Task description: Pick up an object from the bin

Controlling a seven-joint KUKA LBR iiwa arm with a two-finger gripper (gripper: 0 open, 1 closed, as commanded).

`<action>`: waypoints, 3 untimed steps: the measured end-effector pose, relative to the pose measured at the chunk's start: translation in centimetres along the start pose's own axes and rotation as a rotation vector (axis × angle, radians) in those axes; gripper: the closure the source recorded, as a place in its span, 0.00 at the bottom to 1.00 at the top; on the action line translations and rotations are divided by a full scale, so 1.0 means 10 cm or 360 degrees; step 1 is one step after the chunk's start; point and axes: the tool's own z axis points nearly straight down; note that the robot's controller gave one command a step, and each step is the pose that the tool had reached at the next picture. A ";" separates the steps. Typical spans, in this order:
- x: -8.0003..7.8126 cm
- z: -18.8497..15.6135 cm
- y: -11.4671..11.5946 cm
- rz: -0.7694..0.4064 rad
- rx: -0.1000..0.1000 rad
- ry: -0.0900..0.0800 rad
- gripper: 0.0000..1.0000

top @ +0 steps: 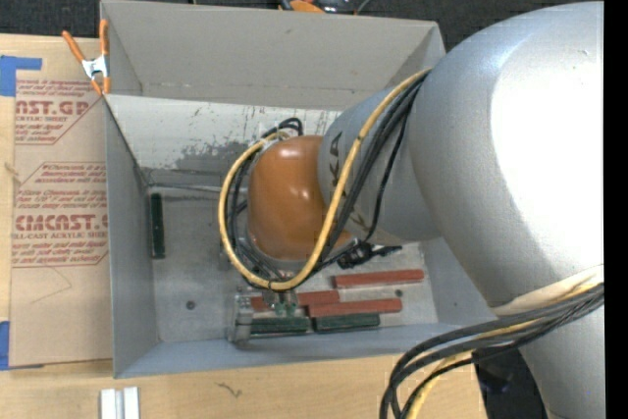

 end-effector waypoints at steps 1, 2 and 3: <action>0.01 -0.05 -0.72 -0.0061 0.0000 -0.0018 0.00; 0.02 -0.05 -0.68 -0.0072 -0.0005 -0.0010 1.00; -0.13 -1.44 -0.65 -0.0003 -0.0007 -0.0025 1.00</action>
Offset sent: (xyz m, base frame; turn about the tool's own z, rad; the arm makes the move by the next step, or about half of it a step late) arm -0.0029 -0.0682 0.0048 -0.0453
